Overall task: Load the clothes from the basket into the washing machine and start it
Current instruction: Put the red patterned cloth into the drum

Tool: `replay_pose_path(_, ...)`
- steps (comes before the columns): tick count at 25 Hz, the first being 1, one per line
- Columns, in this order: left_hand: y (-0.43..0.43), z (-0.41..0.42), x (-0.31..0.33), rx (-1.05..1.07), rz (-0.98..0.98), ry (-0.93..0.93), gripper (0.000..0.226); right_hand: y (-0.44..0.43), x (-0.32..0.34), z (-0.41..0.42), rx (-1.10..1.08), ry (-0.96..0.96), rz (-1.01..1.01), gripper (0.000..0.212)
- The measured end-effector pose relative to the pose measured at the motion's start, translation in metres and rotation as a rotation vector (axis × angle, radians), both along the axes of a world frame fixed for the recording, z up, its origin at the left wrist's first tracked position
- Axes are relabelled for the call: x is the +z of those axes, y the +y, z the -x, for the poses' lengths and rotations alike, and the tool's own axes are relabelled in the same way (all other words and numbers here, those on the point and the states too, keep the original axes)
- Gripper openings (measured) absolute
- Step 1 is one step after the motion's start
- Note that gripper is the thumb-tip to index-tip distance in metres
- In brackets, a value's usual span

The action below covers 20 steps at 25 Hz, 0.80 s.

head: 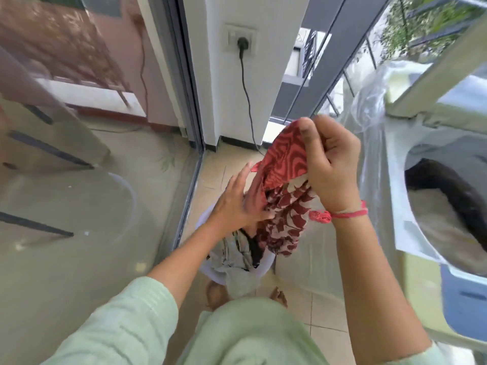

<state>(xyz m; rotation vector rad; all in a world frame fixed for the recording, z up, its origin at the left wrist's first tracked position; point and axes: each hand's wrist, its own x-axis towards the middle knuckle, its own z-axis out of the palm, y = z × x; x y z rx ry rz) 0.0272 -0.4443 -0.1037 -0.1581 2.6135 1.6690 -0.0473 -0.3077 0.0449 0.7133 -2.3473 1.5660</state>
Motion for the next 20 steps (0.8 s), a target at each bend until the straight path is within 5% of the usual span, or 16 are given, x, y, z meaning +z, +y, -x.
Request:
replay_pose_path(4, -0.001, 0.017, 0.091, -0.006, -0.061, 0.248, 0.109, 0.001, 0.075, 0.001, 0.064, 0.131, -0.088, 0.044)
replay_pose_path(9, -0.004, 0.032, 0.166, -0.102, 0.088, 0.349, 0.050, 0.011, 0.143, -0.005, 0.021, 0.311, -0.085, 0.045)
replay_pose_path(14, -0.006, 0.040, 0.217, -0.084, 0.094, 0.494, 0.049, 0.026, 0.187, -0.003, -0.127, 0.404, -0.068, 0.046)
replay_pose_path(17, -0.008, 0.044, 0.239, -0.028, -0.074, 0.570, 0.033, 0.039, 0.186, 0.002, -0.143, 0.331, -0.030, 0.047)
replay_pose_path(20, -0.018, 0.049, 0.251, 0.026, -0.138, 0.597, 0.020, 0.051, 0.151, 0.005, 0.039, 0.033, 0.053, 0.057)
